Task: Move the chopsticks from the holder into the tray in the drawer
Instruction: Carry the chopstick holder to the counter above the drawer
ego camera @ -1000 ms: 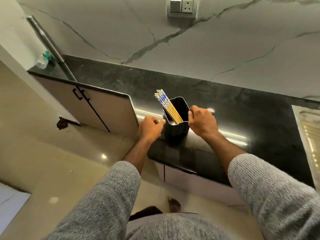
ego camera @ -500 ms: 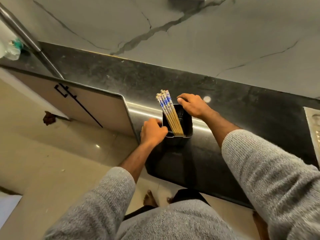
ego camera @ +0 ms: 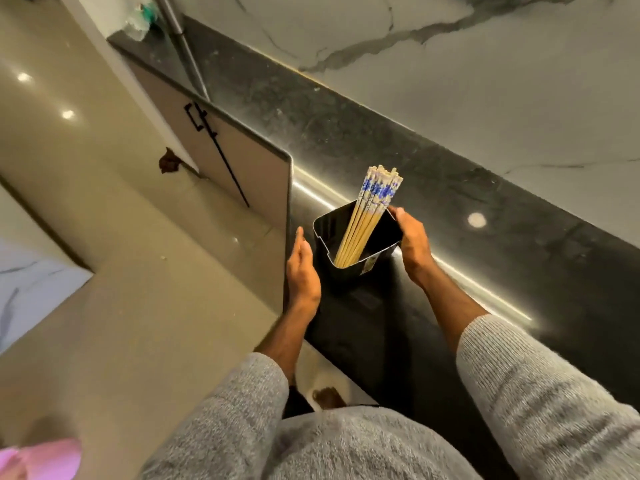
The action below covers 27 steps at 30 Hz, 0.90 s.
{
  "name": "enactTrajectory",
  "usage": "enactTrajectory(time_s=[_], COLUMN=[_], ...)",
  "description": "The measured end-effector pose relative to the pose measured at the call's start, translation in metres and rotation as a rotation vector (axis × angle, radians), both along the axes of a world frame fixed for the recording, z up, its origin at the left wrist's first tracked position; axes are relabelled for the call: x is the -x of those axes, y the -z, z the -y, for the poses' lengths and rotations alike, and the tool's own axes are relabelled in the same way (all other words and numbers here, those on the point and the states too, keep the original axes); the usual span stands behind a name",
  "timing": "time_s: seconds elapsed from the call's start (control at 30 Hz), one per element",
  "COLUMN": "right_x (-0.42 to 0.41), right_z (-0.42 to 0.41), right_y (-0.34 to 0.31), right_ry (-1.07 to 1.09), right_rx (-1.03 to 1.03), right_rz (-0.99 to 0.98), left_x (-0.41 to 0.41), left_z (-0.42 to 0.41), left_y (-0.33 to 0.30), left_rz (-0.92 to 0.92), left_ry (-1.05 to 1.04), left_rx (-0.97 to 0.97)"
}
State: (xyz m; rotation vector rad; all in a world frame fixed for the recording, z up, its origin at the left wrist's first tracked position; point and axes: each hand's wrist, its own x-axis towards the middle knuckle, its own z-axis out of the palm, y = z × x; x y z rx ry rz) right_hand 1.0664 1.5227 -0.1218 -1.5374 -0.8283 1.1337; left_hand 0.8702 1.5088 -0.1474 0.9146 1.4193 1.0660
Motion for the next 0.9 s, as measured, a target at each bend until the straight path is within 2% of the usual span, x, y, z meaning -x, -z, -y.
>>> enactTrajectory(time_s=[0.13,0.23,0.3,0.43,0.63,0.83,0.9], right_x=[0.003,-0.001,-0.005,-0.008,-0.009,-0.003,-0.004], right_z=[-0.007,-0.008,-0.007,-0.006,-0.005,-0.003,-0.003], right_y=[0.005,0.010,0.014,0.004,-0.001,-0.005,-0.005], right_ry=[0.025,0.022,0.011,0.081,0.049,0.070,0.068], right_rx=[-0.035,-0.073,-0.098,-0.141,-0.155,-0.128,-0.125], right_rz=[-0.120,-0.062,0.118,0.549,0.833,0.815,0.750], left_x=[-0.021,-0.027,-0.029,-0.035,-0.028,-0.028,-0.028], left_z=[0.015,0.022,0.024,0.016,0.003,0.000,0.000], left_y=[0.001,0.002,0.002,-0.011,-0.025,-0.028,-0.030], left_rz=[0.017,-0.054,-0.175,-0.422,-0.884,-0.920,-0.842], left_ry=[-0.043,-0.018,-0.020,-0.173,-0.133,-0.104,-0.128], left_rx=[-0.024,-0.042,-0.057,-0.091,-0.239,-0.227,-0.249])
